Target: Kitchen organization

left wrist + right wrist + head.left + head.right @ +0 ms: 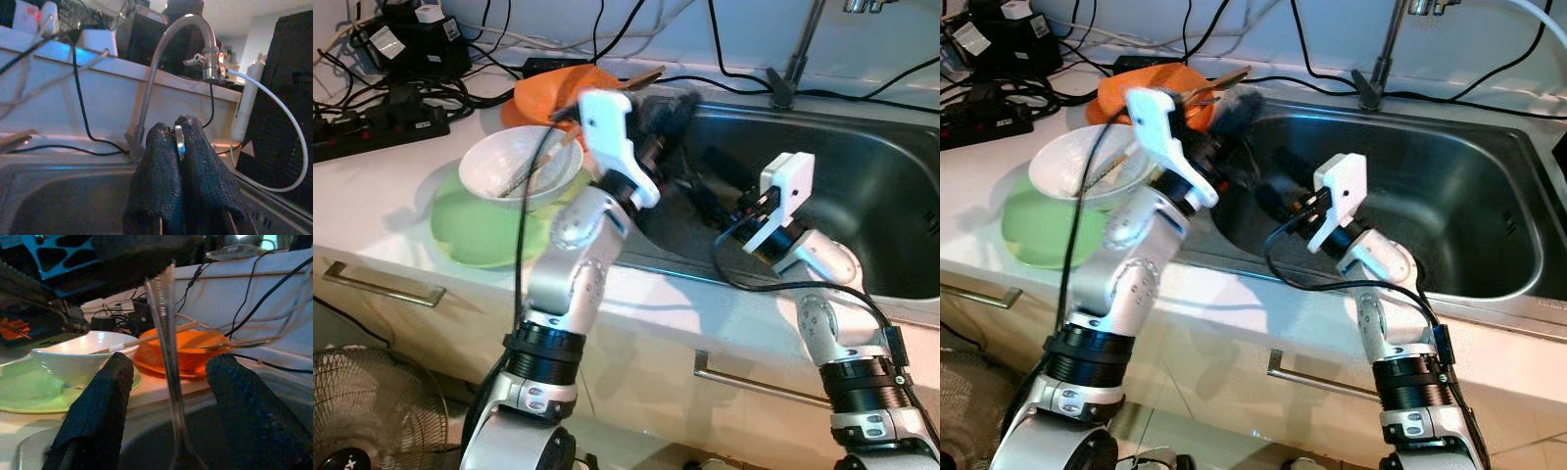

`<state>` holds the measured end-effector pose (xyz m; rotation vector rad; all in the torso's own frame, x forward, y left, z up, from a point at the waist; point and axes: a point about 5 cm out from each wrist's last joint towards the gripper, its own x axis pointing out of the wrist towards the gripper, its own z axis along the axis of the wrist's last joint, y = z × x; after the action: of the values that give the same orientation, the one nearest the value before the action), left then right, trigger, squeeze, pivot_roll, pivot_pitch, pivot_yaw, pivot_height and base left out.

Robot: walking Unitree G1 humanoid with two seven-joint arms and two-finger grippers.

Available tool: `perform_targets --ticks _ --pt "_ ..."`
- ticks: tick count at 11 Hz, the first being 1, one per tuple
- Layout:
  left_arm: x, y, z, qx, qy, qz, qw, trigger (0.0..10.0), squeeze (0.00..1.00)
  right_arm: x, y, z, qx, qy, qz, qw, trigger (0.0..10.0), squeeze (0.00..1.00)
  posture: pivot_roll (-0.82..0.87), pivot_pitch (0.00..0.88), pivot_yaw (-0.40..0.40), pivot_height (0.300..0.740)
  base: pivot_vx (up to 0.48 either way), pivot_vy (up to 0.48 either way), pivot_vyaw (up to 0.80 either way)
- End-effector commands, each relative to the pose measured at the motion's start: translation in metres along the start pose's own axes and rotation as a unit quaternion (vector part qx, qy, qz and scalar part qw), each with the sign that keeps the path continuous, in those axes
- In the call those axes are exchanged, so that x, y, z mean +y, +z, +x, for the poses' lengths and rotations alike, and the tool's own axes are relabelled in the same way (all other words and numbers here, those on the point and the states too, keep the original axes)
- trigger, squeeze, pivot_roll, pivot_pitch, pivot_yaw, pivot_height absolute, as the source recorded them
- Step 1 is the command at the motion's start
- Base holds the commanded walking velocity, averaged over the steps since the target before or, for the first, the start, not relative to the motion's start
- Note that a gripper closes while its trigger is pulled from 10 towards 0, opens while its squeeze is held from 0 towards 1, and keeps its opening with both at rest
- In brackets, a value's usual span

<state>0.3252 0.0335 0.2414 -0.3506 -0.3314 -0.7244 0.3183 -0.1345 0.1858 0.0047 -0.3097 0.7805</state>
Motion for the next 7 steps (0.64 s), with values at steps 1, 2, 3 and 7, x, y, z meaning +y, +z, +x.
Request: perform_targets --ticks 1,2,3,7 --pt "-0.008 -0.007 0.002 0.005 -0.01 -0.023 1.0 10.0 0.0 0.004 0.002 0.0 -0.005 0.013 0.005 1.0 10.0 0.0 0.06 0.056 0.058 0.74 0.0 0.0 0.0" --pt "-0.009 -0.008 0.002 0.006 -0.011 -0.024 1.0 10.0 0.0 0.004 0.002 0.001 -0.005 0.016 0.007 1.0 10.0 0.0 0.06 0.056 0.058 0.74 0.0 0.0 0.0" --pt "-0.01 -0.01 0.002 0.01 -0.014 -0.026 1.0 10.0 0.0 0.009 0.001 0.001 -0.003 0.027 0.013 1.0 10.0 0.0 0.06 0.059 0.059 0.74 0.0 0.0 0.0" --pt "-0.013 -0.011 0.002 0.015 -0.029 -0.032 0.999 10.0 0.0 0.004 -0.01 0.004 0.014 -0.009 0.007 1.0 10.0 0.0 0.07 0.061 0.059 0.74 0.0 0.0 0.0"
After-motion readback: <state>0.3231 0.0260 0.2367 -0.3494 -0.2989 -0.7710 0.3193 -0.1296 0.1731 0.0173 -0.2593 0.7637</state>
